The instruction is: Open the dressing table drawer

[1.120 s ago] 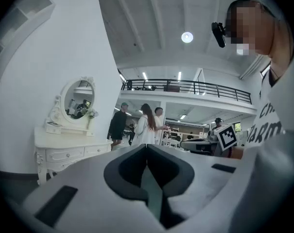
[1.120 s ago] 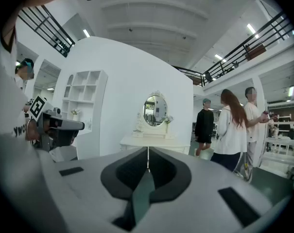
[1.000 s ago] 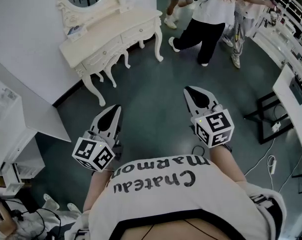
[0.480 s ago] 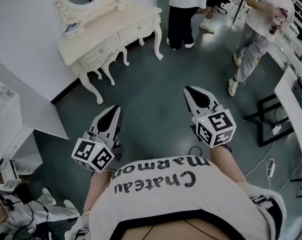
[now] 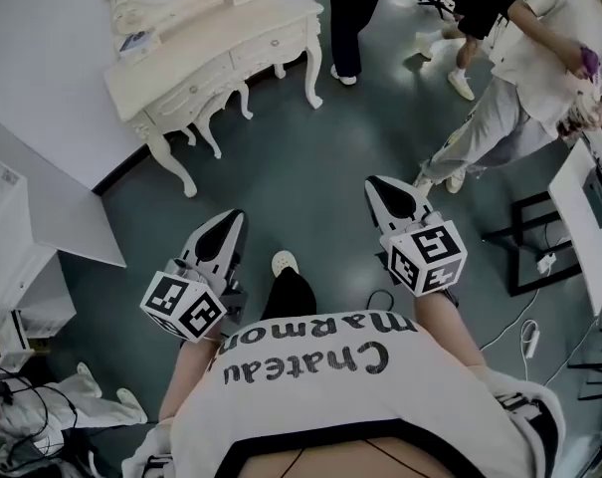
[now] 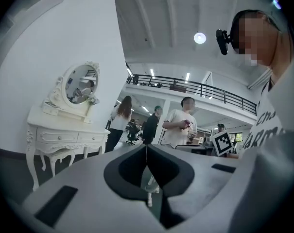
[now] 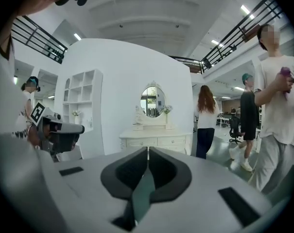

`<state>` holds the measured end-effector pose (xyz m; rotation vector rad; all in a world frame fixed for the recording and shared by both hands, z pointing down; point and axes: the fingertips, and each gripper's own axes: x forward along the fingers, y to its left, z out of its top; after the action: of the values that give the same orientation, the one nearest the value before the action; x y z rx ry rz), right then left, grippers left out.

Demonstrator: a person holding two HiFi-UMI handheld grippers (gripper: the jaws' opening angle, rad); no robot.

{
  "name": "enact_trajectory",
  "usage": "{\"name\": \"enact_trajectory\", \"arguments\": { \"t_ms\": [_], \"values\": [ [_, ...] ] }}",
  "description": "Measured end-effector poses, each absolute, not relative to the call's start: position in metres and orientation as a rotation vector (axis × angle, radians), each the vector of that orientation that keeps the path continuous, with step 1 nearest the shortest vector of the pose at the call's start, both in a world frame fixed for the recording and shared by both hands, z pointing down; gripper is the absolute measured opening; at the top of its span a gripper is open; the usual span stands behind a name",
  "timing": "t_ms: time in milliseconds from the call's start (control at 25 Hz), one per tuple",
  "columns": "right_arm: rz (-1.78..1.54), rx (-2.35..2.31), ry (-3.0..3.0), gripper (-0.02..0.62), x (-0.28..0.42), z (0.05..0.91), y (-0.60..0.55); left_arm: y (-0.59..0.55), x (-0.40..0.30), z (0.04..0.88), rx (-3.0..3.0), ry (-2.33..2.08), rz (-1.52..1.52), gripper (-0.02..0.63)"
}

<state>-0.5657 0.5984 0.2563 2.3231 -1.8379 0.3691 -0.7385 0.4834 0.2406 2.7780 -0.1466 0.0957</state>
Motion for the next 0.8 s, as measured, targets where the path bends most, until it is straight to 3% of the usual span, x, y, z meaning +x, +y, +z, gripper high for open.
{"name": "enact_trajectory", "arguments": {
  "t_ms": [800],
  "values": [
    [0.299,2.404,-1.796,0.028,-0.421,0.225,0.403,0.274,-0.579,0.206,2.845,-0.038,-0.002,0.025]
  ]
}}
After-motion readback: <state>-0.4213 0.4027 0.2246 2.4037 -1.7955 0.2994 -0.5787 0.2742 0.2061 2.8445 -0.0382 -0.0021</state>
